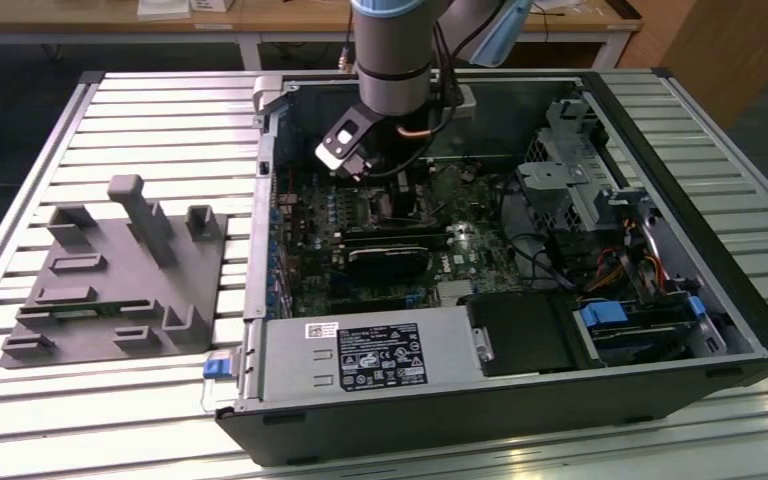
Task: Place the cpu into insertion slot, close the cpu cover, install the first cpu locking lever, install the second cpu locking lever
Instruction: 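Place the cpu into insertion slot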
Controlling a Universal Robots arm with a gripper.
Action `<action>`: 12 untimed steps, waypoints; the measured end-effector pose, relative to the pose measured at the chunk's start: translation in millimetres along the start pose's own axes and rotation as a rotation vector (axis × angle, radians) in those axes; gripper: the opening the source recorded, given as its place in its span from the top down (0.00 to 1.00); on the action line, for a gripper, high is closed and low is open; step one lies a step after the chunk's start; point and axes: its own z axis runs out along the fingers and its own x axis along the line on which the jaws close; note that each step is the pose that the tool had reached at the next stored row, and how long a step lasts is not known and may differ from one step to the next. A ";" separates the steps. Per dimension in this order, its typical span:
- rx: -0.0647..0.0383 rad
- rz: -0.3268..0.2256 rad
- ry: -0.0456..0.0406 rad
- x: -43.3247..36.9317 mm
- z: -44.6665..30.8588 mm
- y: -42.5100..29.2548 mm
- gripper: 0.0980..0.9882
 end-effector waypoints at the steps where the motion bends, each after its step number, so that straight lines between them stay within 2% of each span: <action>1: 0.000 0.000 0.0000 0.0 0.3 0.0 0.50; 12: 0.000 0.001 0.0006 0.1 0.1 0.0 0.50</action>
